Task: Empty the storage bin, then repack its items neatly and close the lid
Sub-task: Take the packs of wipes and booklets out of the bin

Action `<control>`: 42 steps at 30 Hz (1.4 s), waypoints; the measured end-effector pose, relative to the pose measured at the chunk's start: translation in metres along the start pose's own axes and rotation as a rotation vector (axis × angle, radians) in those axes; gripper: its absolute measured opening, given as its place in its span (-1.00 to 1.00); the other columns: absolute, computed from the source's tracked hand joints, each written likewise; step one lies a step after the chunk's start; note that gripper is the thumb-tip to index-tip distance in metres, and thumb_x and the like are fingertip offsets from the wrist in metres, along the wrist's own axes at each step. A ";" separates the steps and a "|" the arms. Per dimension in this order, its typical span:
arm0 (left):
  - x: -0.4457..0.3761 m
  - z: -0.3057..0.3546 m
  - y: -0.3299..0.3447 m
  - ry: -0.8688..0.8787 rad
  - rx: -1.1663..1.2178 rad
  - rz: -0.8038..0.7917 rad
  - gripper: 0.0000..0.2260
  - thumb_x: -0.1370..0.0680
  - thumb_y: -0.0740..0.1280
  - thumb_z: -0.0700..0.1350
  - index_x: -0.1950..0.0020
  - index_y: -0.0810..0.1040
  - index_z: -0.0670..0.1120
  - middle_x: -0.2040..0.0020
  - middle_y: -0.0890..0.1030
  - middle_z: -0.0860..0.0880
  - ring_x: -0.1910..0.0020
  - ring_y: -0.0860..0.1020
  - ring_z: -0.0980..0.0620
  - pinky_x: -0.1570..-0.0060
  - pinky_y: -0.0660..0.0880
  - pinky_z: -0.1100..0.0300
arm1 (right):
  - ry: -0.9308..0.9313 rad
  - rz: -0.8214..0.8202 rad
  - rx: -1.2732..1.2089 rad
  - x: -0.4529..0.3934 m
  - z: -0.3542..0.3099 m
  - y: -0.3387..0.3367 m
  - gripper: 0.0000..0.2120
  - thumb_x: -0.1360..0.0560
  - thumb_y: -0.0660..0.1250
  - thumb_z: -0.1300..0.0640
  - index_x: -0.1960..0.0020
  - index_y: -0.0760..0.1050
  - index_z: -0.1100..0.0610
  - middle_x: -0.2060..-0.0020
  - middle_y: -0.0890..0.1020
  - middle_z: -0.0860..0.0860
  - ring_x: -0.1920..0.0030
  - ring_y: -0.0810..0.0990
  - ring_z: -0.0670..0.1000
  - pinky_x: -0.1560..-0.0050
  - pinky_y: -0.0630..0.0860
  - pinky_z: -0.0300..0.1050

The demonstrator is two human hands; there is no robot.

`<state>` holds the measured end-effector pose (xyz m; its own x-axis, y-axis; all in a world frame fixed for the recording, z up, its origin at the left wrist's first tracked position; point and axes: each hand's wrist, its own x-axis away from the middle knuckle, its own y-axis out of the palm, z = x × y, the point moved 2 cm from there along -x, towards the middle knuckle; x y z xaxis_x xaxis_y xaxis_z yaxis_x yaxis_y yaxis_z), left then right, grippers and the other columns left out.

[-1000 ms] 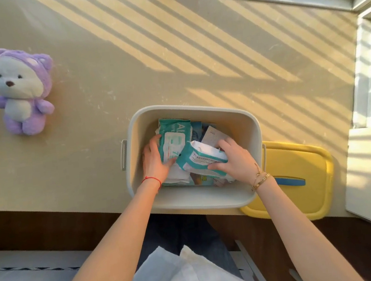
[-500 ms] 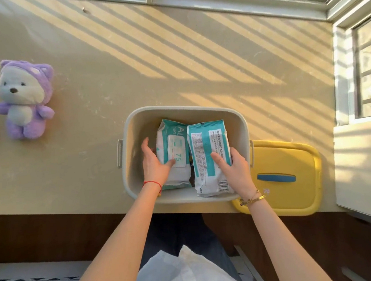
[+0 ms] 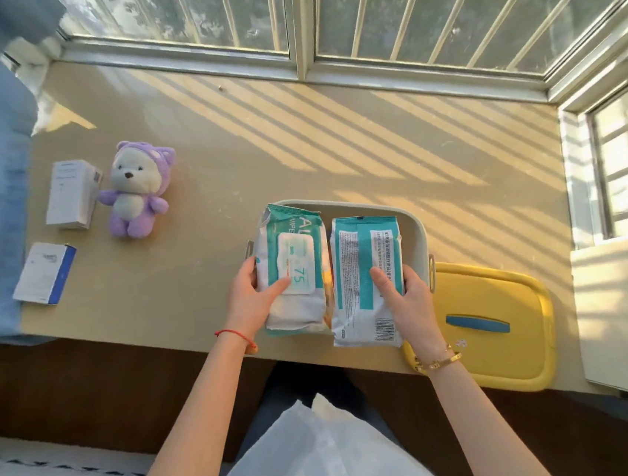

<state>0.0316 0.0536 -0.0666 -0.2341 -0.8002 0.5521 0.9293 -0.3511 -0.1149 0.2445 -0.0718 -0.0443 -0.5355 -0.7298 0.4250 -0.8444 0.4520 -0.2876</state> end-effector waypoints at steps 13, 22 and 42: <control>0.063 0.027 -0.117 0.086 0.292 0.054 -0.61 -0.46 0.40 -0.25 -0.27 0.47 -0.06 -0.16 0.62 -0.04 -0.14 0.60 0.02 -0.05 0.58 -0.01 | -0.130 -0.127 -0.006 0.041 -0.069 0.074 -0.66 -0.52 0.31 -0.08 -0.17 0.49 0.11 -0.02 0.66 -0.01 0.01 0.67 -0.11 0.19 0.62 -0.24; 0.032 0.023 -0.251 0.109 0.261 0.002 -0.59 -0.45 0.42 -0.21 -0.28 0.47 -0.06 -0.15 0.63 -0.03 -0.14 0.60 0.02 -0.05 0.58 -0.02 | -0.160 -0.139 -0.009 0.051 -0.107 0.216 -0.64 -0.50 0.32 -0.12 -0.16 0.50 0.09 -0.02 0.67 0.00 0.00 0.68 -0.05 0.09 0.67 -0.06; -0.110 -0.051 -0.375 -0.082 0.007 -0.157 -0.46 -0.48 0.41 -0.21 -0.40 0.27 -0.04 -0.27 0.49 -0.03 -0.18 0.51 0.10 -0.06 0.53 0.20 | 0.069 0.150 -0.093 0.037 -0.088 0.391 -0.62 -0.52 0.30 -0.09 -0.21 0.52 0.13 -0.06 0.66 0.01 -0.05 0.66 -0.07 0.01 0.64 -0.09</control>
<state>-0.3059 0.2485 -0.1261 -0.3524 -0.6933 0.6286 0.8851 -0.4651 -0.0168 -0.1071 0.1228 -0.0655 -0.6527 -0.6153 0.4421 -0.7513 0.6009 -0.2729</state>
